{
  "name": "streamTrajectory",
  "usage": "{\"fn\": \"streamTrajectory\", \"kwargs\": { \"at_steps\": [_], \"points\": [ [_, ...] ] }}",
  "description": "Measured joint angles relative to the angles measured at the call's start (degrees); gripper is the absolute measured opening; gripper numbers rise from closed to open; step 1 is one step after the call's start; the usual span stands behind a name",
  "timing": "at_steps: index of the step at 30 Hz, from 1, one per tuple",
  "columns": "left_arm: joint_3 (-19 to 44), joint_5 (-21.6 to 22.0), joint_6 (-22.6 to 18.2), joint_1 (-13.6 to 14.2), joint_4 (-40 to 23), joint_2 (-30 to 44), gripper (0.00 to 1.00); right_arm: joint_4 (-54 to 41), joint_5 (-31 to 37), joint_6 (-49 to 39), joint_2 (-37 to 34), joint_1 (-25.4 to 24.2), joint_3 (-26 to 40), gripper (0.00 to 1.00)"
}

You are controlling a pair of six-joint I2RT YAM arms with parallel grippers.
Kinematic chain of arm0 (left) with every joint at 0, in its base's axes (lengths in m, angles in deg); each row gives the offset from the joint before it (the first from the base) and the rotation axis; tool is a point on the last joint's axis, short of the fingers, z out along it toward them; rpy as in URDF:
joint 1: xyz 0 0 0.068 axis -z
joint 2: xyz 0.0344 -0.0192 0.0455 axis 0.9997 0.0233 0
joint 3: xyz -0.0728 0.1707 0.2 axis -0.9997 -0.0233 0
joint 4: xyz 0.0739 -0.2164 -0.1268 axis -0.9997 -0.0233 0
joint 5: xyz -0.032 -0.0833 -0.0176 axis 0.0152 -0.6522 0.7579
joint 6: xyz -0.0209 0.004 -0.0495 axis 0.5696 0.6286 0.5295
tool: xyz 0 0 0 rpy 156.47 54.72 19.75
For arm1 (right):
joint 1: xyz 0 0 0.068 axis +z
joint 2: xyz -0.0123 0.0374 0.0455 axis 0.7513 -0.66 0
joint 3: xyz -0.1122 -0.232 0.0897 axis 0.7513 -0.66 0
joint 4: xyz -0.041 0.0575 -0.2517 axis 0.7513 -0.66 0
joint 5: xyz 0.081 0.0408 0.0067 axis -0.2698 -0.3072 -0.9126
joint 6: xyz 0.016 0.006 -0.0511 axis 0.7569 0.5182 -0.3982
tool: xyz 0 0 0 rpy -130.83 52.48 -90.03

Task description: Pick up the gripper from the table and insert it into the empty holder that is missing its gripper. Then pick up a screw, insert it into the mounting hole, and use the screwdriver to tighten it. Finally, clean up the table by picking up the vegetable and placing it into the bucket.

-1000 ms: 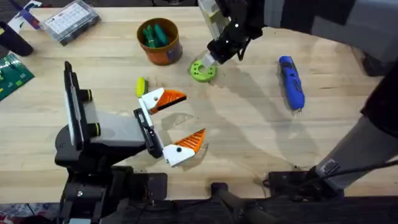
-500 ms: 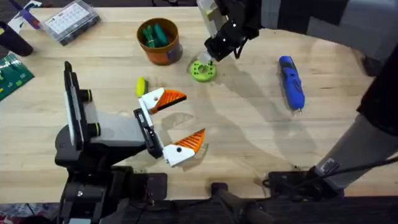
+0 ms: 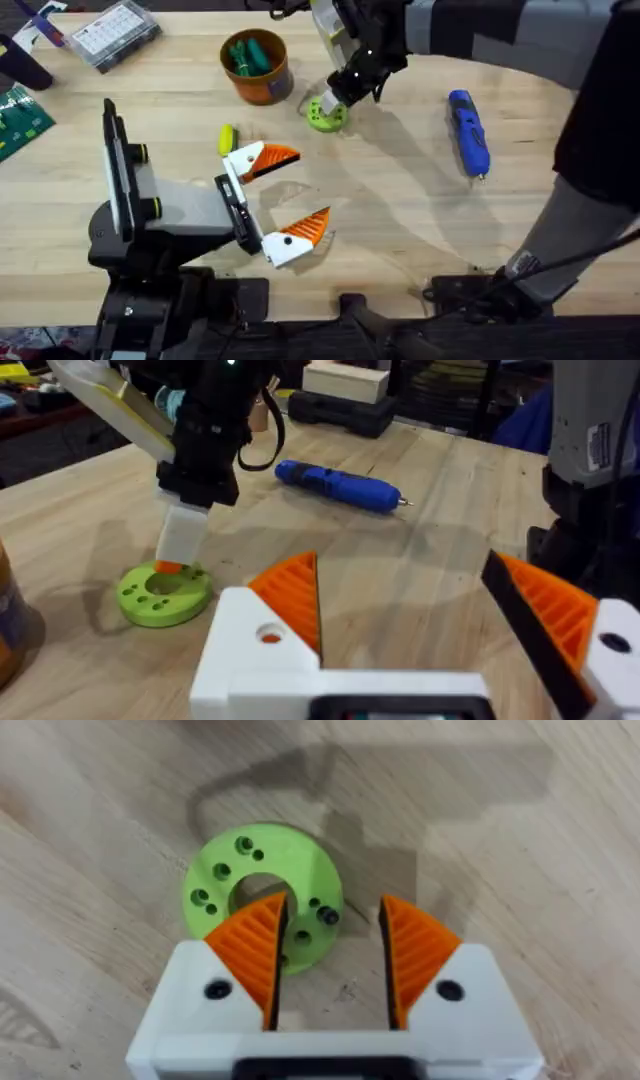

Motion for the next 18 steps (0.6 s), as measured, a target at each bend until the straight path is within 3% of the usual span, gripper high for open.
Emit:
{"fn": "streamTrajectory", "kwargs": {
  "at_steps": [18],
  "points": [
    [0.0,0.0,0.0,0.0,0.0,0.0,0.987,0.1,0.0,0.0,0.0,0.0,0.0,0.501]
  ]
}}
